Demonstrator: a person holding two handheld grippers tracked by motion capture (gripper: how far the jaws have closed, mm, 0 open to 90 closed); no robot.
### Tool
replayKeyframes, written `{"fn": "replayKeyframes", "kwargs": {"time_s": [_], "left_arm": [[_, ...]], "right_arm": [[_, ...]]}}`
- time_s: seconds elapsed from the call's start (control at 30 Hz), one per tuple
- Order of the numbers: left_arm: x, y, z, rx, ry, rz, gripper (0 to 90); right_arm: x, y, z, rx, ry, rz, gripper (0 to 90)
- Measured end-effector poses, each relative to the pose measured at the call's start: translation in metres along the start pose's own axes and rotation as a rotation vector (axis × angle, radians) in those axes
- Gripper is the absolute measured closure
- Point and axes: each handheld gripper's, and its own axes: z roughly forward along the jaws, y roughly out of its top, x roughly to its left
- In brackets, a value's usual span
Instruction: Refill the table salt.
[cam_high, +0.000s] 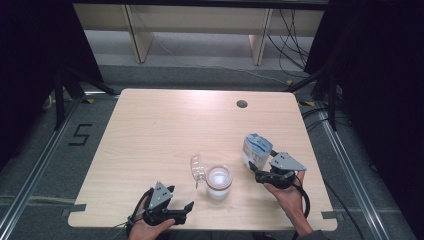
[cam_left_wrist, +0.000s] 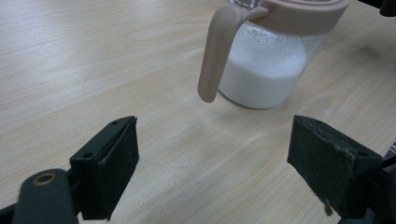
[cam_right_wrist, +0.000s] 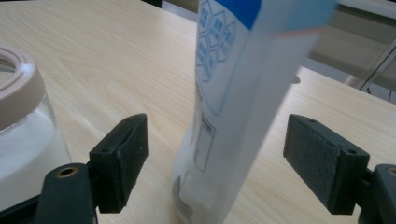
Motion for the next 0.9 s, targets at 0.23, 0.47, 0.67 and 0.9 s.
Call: {"fn": "replayKeyframes", "kwargs": {"time_s": [0.23,0.47,0.67,0.9], "left_arm": [[0.000,0.000,0.001,0.001,-0.021,-0.016,15.7],[0.000,0.000,0.001,-0.007,-0.016,-0.031,15.7],[0.003,0.002,-0.001,-0.002,0.004,0.000,15.7],[-0.001,0.002,0.003,-0.006,-0.055,-0.085,15.7]], "right_arm": [[-0.001,-0.003,-0.010,0.016,-0.002,0.030,22.3],[0.000,-0.005,-0.022,0.040,0.006,0.045,22.0],[0.001,-0.009,-0.030,0.053,0.005,0.047,21.6],[0.004,-0.011,-0.037,0.083,0.027,0.079,21.0]]}}
